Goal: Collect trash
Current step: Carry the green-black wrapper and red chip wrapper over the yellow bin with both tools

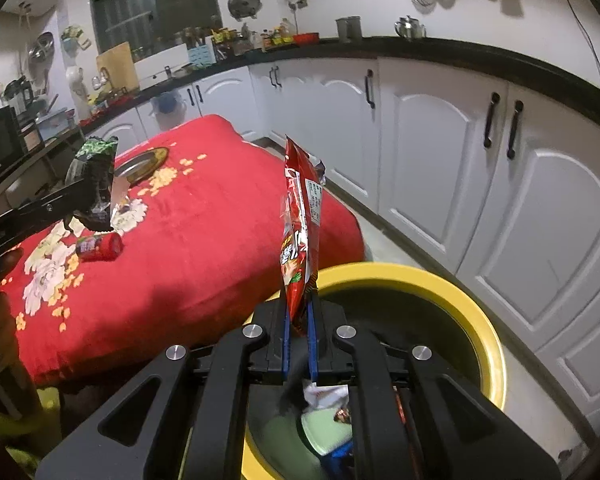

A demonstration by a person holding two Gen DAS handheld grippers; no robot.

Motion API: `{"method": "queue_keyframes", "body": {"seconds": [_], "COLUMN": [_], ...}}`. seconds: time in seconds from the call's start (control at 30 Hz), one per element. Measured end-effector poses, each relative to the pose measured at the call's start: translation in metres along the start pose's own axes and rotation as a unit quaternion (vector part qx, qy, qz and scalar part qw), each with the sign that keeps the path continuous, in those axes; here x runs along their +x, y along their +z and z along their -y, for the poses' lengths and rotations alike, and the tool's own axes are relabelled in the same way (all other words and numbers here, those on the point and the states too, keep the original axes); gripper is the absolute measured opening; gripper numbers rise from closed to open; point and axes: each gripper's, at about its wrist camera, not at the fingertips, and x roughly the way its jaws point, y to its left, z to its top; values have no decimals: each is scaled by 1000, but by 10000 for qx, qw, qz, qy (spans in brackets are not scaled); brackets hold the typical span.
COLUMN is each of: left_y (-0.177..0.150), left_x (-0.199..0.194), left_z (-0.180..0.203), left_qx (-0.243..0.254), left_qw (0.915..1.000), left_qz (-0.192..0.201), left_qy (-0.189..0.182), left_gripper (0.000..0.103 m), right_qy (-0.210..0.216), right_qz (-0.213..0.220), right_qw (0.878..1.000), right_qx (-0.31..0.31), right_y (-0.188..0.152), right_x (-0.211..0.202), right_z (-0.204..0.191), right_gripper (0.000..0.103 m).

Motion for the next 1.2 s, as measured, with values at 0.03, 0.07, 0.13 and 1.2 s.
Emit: {"method": "queue_keyframes", "body": {"seconds": [0.03, 0.07, 0.13, 1.2], "left_y": [-1, -2, -5, -46], "left_x": [2, 3, 6, 59], "left_z": [5, 9, 18, 100], "left_qx": [52, 86, 177, 956], "left_qw": [10000, 9999, 9996, 9824], "left_qz": [-28, -45, -107, -1098], "left_qy": [-55, -86, -168, -1168], "left_gripper": [11, 11, 11, 14], "right_qy": [-13, -25, -56, -164], "right_qz": [-25, -50, -89, -596], "right_qw": [10000, 10000, 9999, 9958], "right_qx": [40, 71, 129, 679], "right_y": [-3, -5, -8, -56], "right_x": [-1, -1, -3, -15], "right_z": [4, 7, 14, 65], "right_gripper": [7, 7, 7, 23]}}
